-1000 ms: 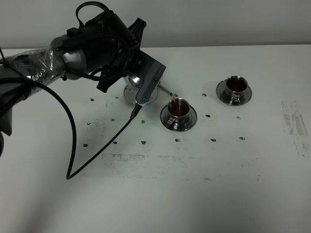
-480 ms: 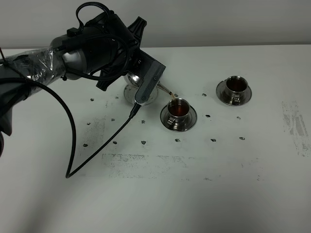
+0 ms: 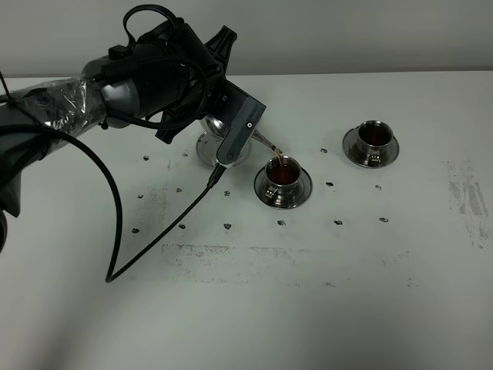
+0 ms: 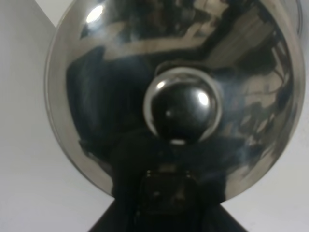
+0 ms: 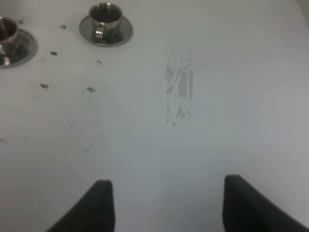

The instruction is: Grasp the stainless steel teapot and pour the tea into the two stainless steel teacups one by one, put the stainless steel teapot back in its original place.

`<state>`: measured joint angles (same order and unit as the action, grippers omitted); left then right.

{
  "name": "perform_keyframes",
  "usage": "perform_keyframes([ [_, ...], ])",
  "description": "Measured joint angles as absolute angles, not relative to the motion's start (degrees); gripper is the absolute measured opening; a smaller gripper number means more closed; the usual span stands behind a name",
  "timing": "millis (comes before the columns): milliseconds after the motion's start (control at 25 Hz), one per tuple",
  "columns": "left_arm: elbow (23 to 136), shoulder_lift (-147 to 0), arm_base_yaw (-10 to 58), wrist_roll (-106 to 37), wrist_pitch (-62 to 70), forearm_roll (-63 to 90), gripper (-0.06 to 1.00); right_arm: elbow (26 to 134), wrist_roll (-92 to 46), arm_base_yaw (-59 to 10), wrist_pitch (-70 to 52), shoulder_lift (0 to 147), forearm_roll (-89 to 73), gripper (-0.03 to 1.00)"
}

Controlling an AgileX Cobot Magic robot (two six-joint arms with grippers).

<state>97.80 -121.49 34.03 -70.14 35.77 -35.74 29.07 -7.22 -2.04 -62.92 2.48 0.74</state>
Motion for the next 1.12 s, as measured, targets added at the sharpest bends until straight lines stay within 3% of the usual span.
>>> perform_keyframes([
  [1120, 97.8, -121.5, 34.6, -70.1, 35.8, -37.1, 0.19, 29.1, -7.2, -2.0, -62.9, 2.5, 0.7, 0.5],
])
